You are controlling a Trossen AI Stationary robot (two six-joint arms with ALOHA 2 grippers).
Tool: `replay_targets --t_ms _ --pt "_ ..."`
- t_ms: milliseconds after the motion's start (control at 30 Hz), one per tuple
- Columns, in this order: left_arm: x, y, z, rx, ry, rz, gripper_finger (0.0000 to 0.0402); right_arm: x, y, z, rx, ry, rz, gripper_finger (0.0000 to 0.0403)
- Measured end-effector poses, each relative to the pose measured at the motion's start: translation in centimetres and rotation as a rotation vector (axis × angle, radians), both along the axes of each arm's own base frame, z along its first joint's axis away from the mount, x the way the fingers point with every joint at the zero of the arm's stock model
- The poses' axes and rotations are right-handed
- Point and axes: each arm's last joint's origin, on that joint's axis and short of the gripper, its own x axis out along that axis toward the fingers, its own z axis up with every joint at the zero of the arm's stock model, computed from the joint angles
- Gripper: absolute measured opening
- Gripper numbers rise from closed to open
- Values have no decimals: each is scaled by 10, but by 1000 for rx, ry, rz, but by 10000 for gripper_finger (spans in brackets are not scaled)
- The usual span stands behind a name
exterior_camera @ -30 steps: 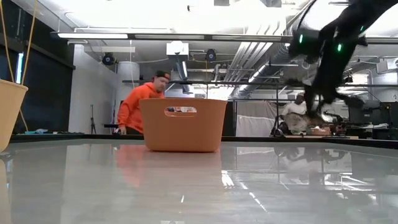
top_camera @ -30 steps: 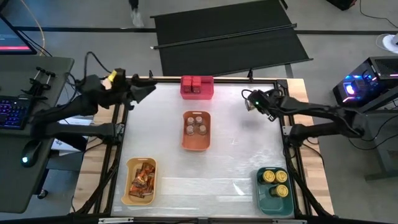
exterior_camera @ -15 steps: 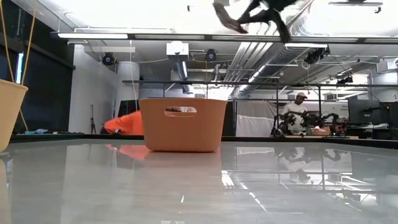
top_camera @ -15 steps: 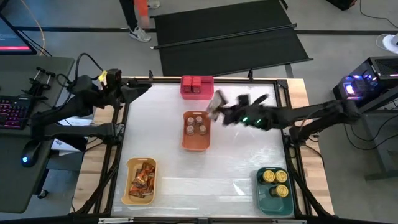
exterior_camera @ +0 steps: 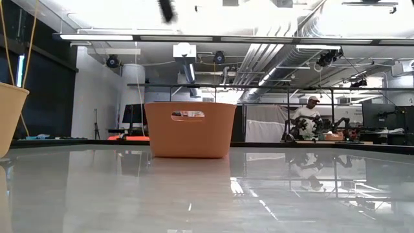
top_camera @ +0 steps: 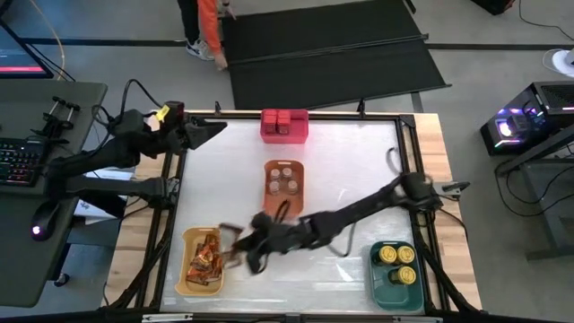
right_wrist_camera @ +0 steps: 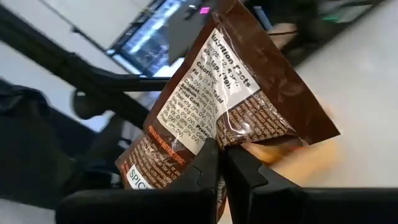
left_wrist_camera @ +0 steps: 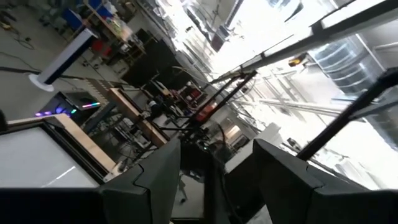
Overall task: Sort spices by type
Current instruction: Put the orange spice pack into the yellow bin, then return to Home Position
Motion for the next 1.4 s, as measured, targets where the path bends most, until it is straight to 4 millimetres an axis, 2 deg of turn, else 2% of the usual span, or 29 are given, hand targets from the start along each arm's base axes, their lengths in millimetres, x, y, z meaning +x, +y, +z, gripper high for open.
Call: replay_targets --t_ms 133,267,300,367,500,633,833,1167,1267,1400 --pt "3 2 -2 -11 11 28 188 45 22 -5 12 -57 52 1" --pt "4 2 -2 -19 13 28 188 78 26 -16 34 -52 42 1" --pt "4 2 -2 -19 12 27 188 84 27 -23 32 -39 40 1" --pt "4 2 -2 -21 10 25 188 88 24 -40 87 -73 25 1" --pt "4 2 -2 -26 11 25 188 88 15 -75 214 -6 -37 1" --pt "4 2 -2 -26 12 25 188 85 13 -93 263 38 -72 23" --pt "4 2 -2 -26 12 24 188 87 15 -87 245 -53 -19 83" --pt "4 2 -2 -34 11 22 188 88 13 -82 217 -86 32 248" --pt "4 2 -2 -90 3 9 188 93 6 -74 196 -84 156 270" --pt "5 2 -2 -138 -14 0 188 96 -6 -52 157 -58 351 274"
